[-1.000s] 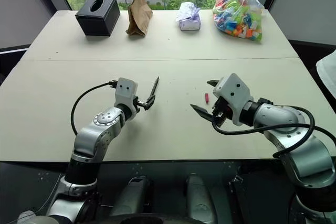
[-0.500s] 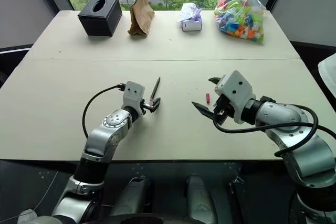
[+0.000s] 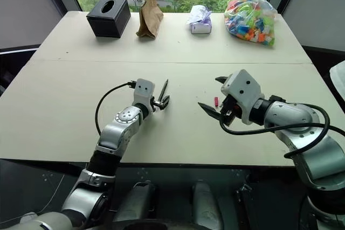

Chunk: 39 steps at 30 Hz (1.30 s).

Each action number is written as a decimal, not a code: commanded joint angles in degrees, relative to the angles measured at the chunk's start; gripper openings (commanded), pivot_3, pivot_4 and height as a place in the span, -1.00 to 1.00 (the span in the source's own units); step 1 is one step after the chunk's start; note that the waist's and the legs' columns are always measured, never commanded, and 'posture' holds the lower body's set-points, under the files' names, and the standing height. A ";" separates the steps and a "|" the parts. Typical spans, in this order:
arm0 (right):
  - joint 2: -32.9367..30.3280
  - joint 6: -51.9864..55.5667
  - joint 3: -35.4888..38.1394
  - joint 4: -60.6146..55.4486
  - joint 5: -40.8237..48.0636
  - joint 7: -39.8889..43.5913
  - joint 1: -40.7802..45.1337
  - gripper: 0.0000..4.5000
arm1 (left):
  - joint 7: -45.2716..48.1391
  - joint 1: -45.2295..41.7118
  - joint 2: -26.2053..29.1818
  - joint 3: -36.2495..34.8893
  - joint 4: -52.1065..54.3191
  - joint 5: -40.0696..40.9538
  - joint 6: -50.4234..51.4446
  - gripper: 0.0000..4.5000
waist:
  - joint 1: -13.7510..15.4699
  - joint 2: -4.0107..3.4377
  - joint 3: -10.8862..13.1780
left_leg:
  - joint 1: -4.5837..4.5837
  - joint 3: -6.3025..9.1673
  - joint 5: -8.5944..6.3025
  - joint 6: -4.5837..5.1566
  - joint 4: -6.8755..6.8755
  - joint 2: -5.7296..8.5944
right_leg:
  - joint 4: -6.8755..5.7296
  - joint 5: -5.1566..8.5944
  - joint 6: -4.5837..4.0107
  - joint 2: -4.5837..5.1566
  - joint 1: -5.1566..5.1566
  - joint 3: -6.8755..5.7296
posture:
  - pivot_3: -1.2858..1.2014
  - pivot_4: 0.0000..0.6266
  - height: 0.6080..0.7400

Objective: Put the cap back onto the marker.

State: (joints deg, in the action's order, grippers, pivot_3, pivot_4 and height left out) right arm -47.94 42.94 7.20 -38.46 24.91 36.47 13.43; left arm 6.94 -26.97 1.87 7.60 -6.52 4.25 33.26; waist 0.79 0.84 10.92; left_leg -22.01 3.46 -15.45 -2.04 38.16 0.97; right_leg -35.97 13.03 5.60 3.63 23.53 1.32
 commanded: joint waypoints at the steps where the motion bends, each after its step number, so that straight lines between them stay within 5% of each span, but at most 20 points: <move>1: -0.50 -0.54 1.47 -0.99 -0.24 -0.31 0.85 1.00 | 0.12 0.20 -0.54 -0.21 -3.05 -0.25 1.63 0.89 | 0.01 0.00 0.00 | 0.01 0.01 0.00 0.00 0.00 0.00 | 0.00 0.03 0.04 0.00 -0.02 -0.01 | 0.03 -0.52 1.00; 4: -0.40 -0.65 1.21 -0.86 -0.37 -0.47 1.11 1.00 | -0.19 -0.22 -1.05 -0.64 -3.39 -0.19 2.47 0.42 | 0.03 0.00 0.00 | 0.04 0.02 0.00 0.00 0.00 0.00 | 0.00 0.10 0.14 0.01 -0.04 -0.01 | 0.03 -0.52 1.00; 10: -0.40 -1.06 1.00 -0.31 -0.74 -0.41 1.62 1.00 | -0.06 -0.41 -2.13 -1.60 -3.16 0.43 5.64 -0.96 | 0.21 -0.01 0.00 | -0.04 0.07 0.00 0.00 -0.01 0.09 | 0.18 0.07 0.15 0.10 -0.09 -0.08 | 0.03 -0.52 1.00; 21: -0.09 -1.54 0.31 0.50 -1.49 0.08 2.37 1.00 | 3.32 1.34 -0.49 -1.39 0.17 0.57 9.03 -0.99 | 0.09 -0.03 -0.02 | -0.19 0.09 -0.06 0.09 -0.06 0.15 | 0.67 -0.11 0.15 0.18 -0.18 -0.11 | 0.03 -0.52 1.00; 29: 1.62 -2.48 -2.28 1.60 -1.44 0.44 2.54 1.00 | 18.88 8.92 10.53 4.62 11.37 2.30 3.60 -0.99 | -0.11 -0.09 -0.05 | -0.19 0.07 -0.09 0.12 -0.22 0.13 | 0.76 -0.09 0.12 0.17 -0.13 -0.09 | 0.03 -0.52 1.00; 39: 12.12 -4.87 -5.97 12.44 -10.27 -11.33 1.29 1.00 | 37.11 21.55 26.47 -0.50 25.97 13.37 1.28 -0.99 | -0.28 -0.16 -0.03 | -0.30 0.01 -0.13 0.18 -0.29 -0.20 | 0.84 -0.08 0.06 0.20 0.09 0.02 | 0.03 -0.52 1.00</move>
State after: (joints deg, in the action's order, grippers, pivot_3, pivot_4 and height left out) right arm -36.38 39.42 0.60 -26.53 16.49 27.45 14.31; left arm 42.23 -6.31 27.14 7.94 17.98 15.92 33.54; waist 0.51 0.68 10.88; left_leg -22.33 3.47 -15.58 -1.86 37.87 0.75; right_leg -35.13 12.95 5.67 3.82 23.64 1.34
